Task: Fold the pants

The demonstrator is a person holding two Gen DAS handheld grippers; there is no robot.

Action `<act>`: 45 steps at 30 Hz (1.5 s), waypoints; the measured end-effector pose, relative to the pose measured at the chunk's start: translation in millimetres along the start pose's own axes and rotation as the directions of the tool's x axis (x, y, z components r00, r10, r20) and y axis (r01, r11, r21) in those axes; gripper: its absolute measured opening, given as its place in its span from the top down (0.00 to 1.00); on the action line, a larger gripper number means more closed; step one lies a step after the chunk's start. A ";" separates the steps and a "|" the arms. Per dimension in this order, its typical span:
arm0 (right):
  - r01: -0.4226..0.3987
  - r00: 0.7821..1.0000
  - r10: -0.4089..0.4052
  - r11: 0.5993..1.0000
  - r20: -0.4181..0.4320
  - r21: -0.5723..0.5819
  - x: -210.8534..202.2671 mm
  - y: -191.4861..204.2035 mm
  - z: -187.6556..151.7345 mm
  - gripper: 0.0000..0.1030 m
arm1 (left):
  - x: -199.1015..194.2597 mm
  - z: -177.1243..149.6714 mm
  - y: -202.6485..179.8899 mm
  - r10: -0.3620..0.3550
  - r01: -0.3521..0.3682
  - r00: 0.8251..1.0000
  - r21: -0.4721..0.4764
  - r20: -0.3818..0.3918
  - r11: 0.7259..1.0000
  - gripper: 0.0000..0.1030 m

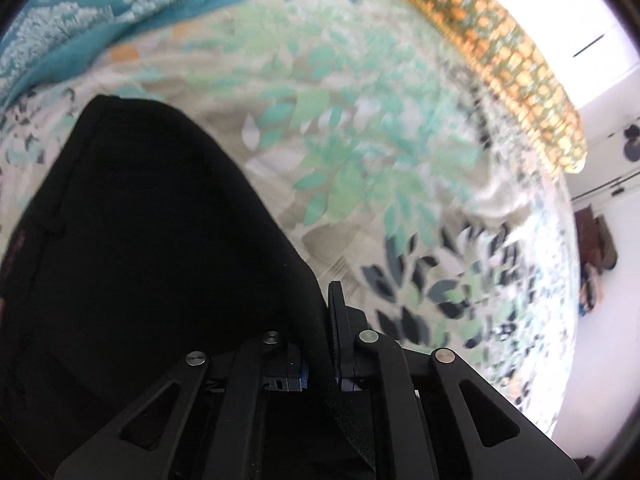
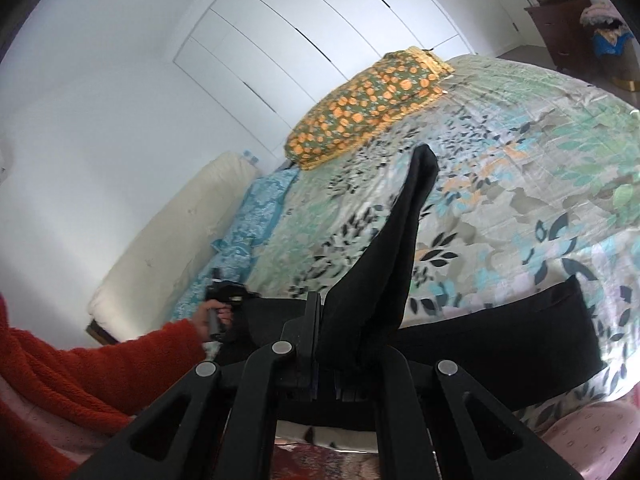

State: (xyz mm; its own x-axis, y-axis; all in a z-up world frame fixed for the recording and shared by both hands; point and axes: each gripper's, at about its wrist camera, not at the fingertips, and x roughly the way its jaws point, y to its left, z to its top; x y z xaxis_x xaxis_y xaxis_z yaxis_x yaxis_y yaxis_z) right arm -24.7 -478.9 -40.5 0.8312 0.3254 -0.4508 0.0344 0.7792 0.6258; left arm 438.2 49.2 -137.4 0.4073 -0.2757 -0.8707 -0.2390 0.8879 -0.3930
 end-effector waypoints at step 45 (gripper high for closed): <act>0.507 0.793 -0.391 0.849 -0.468 0.151 43.3 -173.8 -13.4 0.89 | -87.8 -222.5 112.5 0.070 -0.069 0.995 0.013 -0.074 0.998 0.92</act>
State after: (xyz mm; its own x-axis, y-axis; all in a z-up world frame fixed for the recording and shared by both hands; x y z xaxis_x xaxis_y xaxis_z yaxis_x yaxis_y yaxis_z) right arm -2.2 -593.0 -177.4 0.3861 0.2043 -0.8996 0.5340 0.7457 0.3985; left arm 179.4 91.4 -171.0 0.3232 -0.2392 -0.9156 -0.2551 0.9097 -0.3277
